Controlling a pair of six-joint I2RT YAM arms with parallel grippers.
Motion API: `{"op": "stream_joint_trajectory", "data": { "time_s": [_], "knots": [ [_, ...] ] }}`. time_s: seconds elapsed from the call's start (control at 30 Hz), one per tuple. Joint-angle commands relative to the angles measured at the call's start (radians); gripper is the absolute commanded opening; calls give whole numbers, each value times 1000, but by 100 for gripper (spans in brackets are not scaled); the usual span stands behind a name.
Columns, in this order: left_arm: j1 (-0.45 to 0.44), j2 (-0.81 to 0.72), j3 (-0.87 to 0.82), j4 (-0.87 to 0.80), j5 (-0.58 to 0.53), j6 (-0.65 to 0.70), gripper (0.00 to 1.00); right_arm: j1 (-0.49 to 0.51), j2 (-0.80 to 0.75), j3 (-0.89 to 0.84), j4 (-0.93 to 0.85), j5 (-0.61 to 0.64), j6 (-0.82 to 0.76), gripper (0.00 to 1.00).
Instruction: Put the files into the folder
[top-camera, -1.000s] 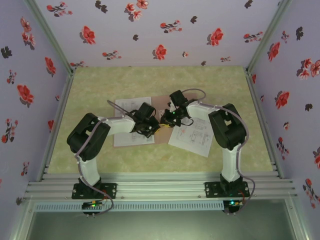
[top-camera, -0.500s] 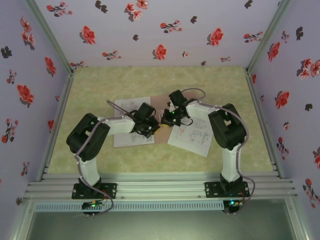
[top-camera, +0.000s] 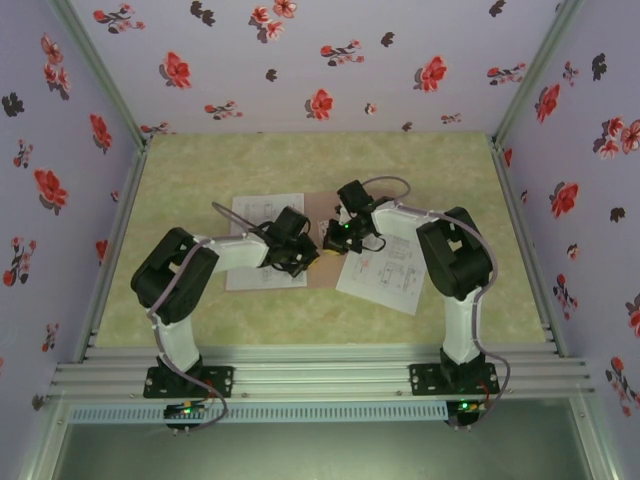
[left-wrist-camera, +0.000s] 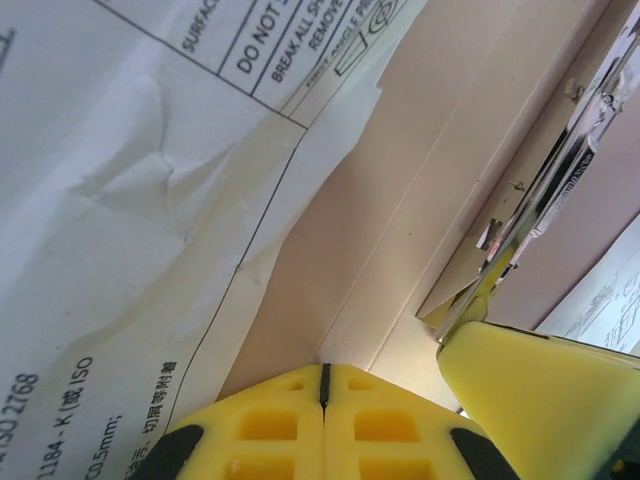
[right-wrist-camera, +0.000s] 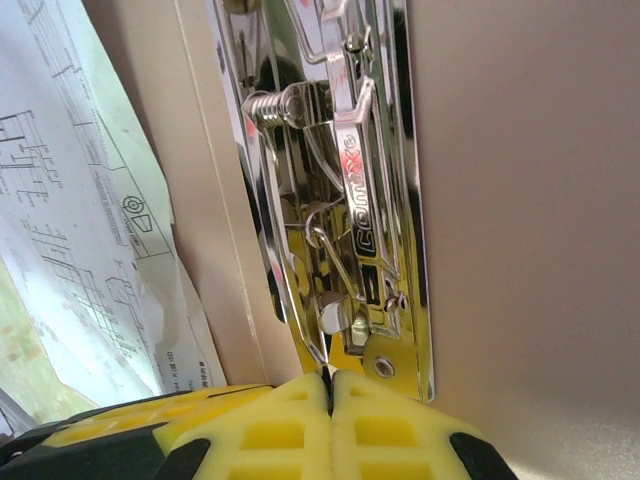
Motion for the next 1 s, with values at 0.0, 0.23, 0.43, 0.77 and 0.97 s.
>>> {"op": "stream_joint_trajectory", "data": {
  "time_s": [0.0,0.23,0.43,0.77,0.97],
  "knots": [
    [1,8,-46,-152,-40,-8,0,-30,66,-14,-117,102,-28,0],
    [2,0,-54,-161,-46,-14,0,-45,51,-38,-117,124,-42,0],
    [3,-4,-63,-161,-47,-18,0,-56,46,-21,-115,115,-51,0],
    [3,10,-44,-158,-38,-1,0,-17,2,45,-68,48,-29,19],
    [3,18,-36,-157,-31,9,0,-5,7,69,-36,5,18,33]
  ]
}}
